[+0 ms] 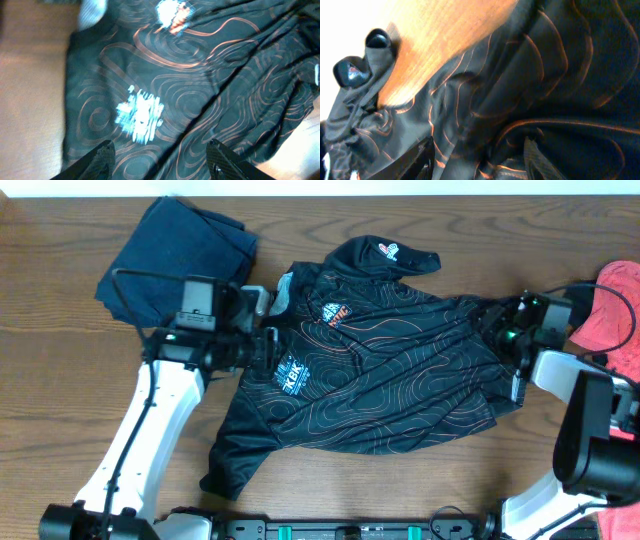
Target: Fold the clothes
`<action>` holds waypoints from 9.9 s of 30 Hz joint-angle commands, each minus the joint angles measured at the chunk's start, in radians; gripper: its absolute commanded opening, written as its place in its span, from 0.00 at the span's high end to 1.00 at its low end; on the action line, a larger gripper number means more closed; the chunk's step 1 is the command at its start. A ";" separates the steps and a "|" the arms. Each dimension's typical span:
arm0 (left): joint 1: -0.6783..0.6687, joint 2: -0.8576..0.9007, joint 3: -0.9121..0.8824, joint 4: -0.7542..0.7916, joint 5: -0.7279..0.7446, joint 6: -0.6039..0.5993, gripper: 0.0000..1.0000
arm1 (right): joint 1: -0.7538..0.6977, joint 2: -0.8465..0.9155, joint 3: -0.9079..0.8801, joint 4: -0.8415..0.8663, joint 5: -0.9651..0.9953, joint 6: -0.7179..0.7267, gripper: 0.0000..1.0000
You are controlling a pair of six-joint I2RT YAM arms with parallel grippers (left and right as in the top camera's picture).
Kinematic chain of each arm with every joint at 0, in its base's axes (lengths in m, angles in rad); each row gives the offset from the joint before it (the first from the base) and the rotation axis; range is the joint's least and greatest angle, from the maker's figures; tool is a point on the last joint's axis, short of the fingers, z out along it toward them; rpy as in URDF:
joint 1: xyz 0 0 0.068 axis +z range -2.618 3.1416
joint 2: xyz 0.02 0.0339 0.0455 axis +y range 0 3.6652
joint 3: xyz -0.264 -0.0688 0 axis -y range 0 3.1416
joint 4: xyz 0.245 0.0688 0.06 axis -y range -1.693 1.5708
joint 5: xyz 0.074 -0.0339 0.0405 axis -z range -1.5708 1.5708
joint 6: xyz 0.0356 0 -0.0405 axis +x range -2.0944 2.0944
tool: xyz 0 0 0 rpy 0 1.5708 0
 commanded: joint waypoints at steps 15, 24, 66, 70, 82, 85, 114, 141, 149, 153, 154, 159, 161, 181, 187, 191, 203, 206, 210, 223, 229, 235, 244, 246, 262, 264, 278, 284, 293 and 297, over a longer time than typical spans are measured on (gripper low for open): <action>-0.110 0.485 0.109 0.403 -0.087 0.023 0.81 | -0.007 -0.578 -0.008 -0.700 -0.151 -0.265 0.67; -0.108 0.595 0.114 0.251 -0.365 0.012 0.86 | 0.003 -0.584 -0.009 -0.759 -0.121 -0.271 0.68; 0.034 0.113 0.116 -0.089 -0.370 -0.176 0.52 | -0.039 -0.176 -0.054 -0.996 0.615 -0.012 0.99; 0.018 0.113 0.116 -0.089 -0.370 -0.176 0.52 | -0.104 -0.216 -0.054 -1.006 0.575 -0.012 0.82; -0.116 0.134 0.116 0.051 -0.296 -0.035 0.42 | -0.134 -0.468 -0.013 -0.926 0.260 -0.146 0.72; -0.142 0.161 0.116 0.155 -0.296 0.025 0.41 | -0.130 -0.550 -0.013 -0.839 0.151 -0.152 0.71; -0.085 0.725 0.117 0.685 -0.586 0.082 0.75 | 0.033 -0.550 -0.016 -0.623 0.154 -0.245 0.61; -0.176 0.154 0.117 0.375 -0.446 -0.023 0.46 | 0.032 0.136 -0.014 0.146 0.236 -0.068 0.79; -0.178 0.047 0.117 0.265 -0.446 -0.023 0.45 | -0.050 0.140 0.019 0.093 0.386 -0.121 0.90; -0.178 0.044 0.117 0.225 -0.444 -0.049 0.46 | -0.098 0.140 0.089 0.086 0.261 -0.121 0.91; -0.178 0.044 0.116 0.214 -0.432 -0.049 0.46 | -0.104 0.139 0.109 0.086 0.216 -0.121 0.91; -0.178 0.044 0.116 0.173 -0.386 -0.049 0.45 | -0.126 0.098 0.196 0.009 -0.053 -0.182 0.67; -0.178 0.044 0.116 0.146 -0.370 -0.049 0.45 | -0.131 0.052 0.214 -0.085 -0.084 -0.182 0.66; -0.178 -0.025 0.116 0.024 -0.219 -0.049 0.44 | -0.117 -0.251 0.109 -0.736 0.131 -0.240 0.61; -0.180 -0.005 0.116 -0.005 -0.196 -0.048 0.44 | -0.050 -0.206 -0.072 -0.231 0.069 -0.149 0.86; -0.180 -0.004 0.116 -0.013 -0.196 -0.048 0.44 | -0.005 -0.127 -0.098 -0.166 0.164 -0.014 0.94; -0.180 -0.004 0.116 -0.003 -0.196 -0.048 0.44 | 0.044 0.155 -0.087 0.192 0.177 0.274 0.99; -0.180 -0.004 0.116 -0.004 -0.196 -0.049 0.44 | 0.076 0.232 -0.045 0.354 0.122 0.277 0.99; -0.180 -0.004 0.116 -0.011 -0.196 -0.049 0.44 | 0.098 0.256 0.039 0.402 0.085 0.245 0.95; -0.180 -0.004 0.116 -0.040 -0.197 -0.048 0.33 | -0.197 -0.212 0.079 -0.225 -0.234 -0.062 0.65; -0.180 -0.004 0.116 -0.039 -0.197 -0.048 0.32 | -0.307 -0.367 0.076 -0.745 0.052 -0.106 0.59; -0.180 -0.004 0.116 -0.038 -0.196 -0.048 0.32 | -0.289 -0.351 -0.037 -0.734 0.162 -0.106 0.58; -0.180 -0.004 0.116 -0.049 -0.196 -0.048 0.32 | -0.255 -0.286 -0.188 -0.397 -0.025 -0.128 0.56; -0.180 -0.004 0.116 -0.053 -0.196 -0.048 0.31 | -0.251 -0.259 -0.201 -0.362 -0.027 -0.128 0.55; -0.180 -0.004 0.116 -0.053 -0.196 -0.048 0.31 | -0.237 -0.158 -0.203 -0.238 -0.107 -0.134 0.52; -0.180 -0.004 0.116 -0.053 -0.196 -0.049 0.31 | -0.233 -0.158 -0.203 -0.237 -0.107 -0.148 0.53; -0.180 -0.004 0.116 -0.072 -0.196 -0.049 0.31 | -0.241 -0.184 -0.201 -0.257 -0.073 -0.170 0.99; -0.180 -0.004 0.116 -0.094 -0.196 -0.048 0.31 | -0.313 -0.388 -0.191 -0.433 -0.076 -0.170 0.99; -0.180 -0.004 0.116 -0.086 -0.196 -0.048 0.30 | -0.367 -0.649 -0.191 -0.839 0.217 -0.129 0.99; -0.180 -0.004 0.116 -0.085 -0.196 -0.048 0.30 | -0.367 -0.649 -0.191 -0.927 0.278 -0.129 0.99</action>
